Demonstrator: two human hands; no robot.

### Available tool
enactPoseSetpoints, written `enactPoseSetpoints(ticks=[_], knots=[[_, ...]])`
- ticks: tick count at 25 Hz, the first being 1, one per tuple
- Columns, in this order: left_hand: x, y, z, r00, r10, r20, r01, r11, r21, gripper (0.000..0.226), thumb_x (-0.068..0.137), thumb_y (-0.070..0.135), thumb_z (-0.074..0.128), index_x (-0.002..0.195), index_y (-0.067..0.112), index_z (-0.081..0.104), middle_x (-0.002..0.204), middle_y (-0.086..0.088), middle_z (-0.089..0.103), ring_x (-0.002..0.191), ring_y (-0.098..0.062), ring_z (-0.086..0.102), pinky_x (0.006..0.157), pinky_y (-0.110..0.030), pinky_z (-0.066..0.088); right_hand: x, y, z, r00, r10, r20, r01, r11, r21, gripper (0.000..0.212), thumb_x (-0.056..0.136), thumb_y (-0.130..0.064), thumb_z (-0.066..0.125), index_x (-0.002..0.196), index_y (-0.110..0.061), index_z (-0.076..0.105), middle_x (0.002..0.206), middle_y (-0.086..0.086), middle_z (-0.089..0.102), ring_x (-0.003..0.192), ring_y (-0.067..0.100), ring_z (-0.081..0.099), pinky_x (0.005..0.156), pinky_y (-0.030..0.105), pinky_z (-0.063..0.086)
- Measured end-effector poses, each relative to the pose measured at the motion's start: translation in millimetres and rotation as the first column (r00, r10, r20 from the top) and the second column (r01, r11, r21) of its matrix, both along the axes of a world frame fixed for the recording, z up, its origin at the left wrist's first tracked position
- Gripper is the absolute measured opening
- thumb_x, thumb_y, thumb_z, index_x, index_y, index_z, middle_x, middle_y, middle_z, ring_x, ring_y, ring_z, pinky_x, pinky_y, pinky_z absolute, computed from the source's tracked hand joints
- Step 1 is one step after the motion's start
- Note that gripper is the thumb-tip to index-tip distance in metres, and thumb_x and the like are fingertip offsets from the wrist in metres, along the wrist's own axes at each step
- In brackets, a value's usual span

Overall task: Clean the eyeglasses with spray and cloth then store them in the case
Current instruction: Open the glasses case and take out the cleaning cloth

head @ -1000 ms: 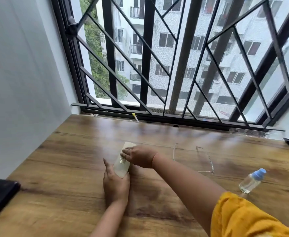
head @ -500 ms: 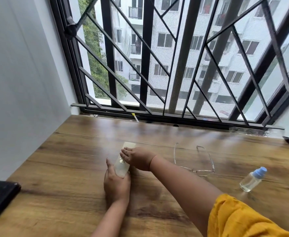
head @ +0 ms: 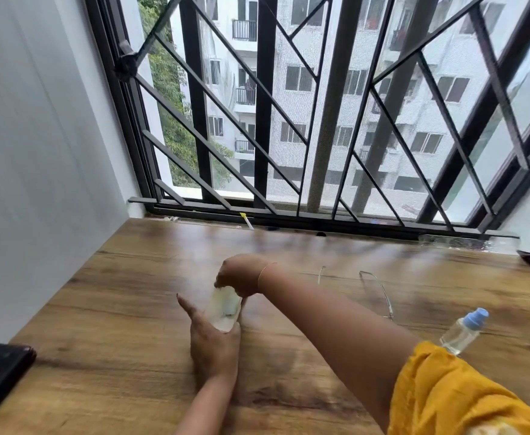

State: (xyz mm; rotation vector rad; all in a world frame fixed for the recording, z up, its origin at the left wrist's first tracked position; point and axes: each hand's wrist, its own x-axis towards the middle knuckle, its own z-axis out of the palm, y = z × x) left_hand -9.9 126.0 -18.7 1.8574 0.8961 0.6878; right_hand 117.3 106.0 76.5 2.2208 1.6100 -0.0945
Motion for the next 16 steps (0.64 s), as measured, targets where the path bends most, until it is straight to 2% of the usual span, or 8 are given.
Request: enactPoseSetpoints(ticks=[3, 6, 10, 13, 16], knots=[[-2, -4, 5, 1.000, 0.027, 0.002, -0.027, 1.000, -0.004, 0.118, 0.070, 0.018, 0.076, 0.146, 0.020, -0.013, 0.118, -0.022, 0.054, 0.103, -0.041, 0.054, 0.078, -0.042, 0.046, -2, 12, 12, 0.994, -0.063, -0.087, 0.066, 0.997, 0.032, 0.049, 0.085, -0.001, 0.046, 0.129, -0.022, 0.054, 0.127, 0.006, 0.057, 0.108, 0.029, 0.058, 0.079, 0.032, 0.049], [-1, -6, 7, 0.998, 0.035, -0.043, -0.035, 0.999, 0.008, 0.118, 0.069, 0.018, 0.077, 0.146, 0.021, -0.013, 0.117, -0.031, 0.050, 0.101, -0.047, 0.055, 0.078, -0.046, 0.047, -2, 27, 15, 0.986, -0.058, -0.156, 0.057, 0.998, -0.010, 0.049, 0.084, 0.002, 0.044, 0.127, -0.019, 0.056, 0.127, 0.006, 0.058, 0.111, 0.028, 0.057, 0.087, 0.034, 0.049], [-1, -8, 8, 0.998, 0.027, -0.056, -0.026, 1.000, 0.009, 0.119, 0.069, 0.022, 0.078, 0.145, 0.022, -0.013, 0.118, -0.032, 0.049, 0.103, -0.047, 0.055, 0.079, -0.047, 0.047, 3, 39, 7, 0.983, -0.038, -0.181, 0.032, 0.999, -0.034, 0.051, 0.085, 0.004, 0.041, 0.131, -0.016, 0.052, 0.133, 0.009, 0.054, 0.118, 0.027, 0.052, 0.095, 0.034, 0.044], [0, -7, 7, 0.999, 0.024, -0.049, -0.024, 1.000, 0.001, 0.120, 0.068, 0.022, 0.078, 0.144, 0.024, -0.015, 0.123, -0.031, 0.048, 0.106, -0.046, 0.054, 0.080, -0.046, 0.046, 12, 41, -9, 0.980, -0.002, -0.197, -0.009, 0.998, -0.054, 0.062, 0.086, 0.008, 0.032, 0.141, -0.019, 0.037, 0.151, 0.003, 0.032, 0.138, 0.024, 0.031, 0.112, 0.042, 0.029], [0, -6, 6, 0.997, 0.020, -0.068, -0.021, 1.000, -0.012, 0.122, 0.070, 0.025, 0.077, 0.142, 0.031, -0.021, 0.129, -0.025, 0.046, 0.108, -0.043, 0.054, 0.082, -0.046, 0.046, 16, 36, -20, 0.982, 0.127, -0.142, -0.128, 0.992, 0.001, 0.060, 0.091, 0.005, 0.032, 0.147, -0.014, 0.022, 0.156, 0.001, 0.020, 0.145, 0.022, 0.011, 0.116, 0.045, 0.018]])
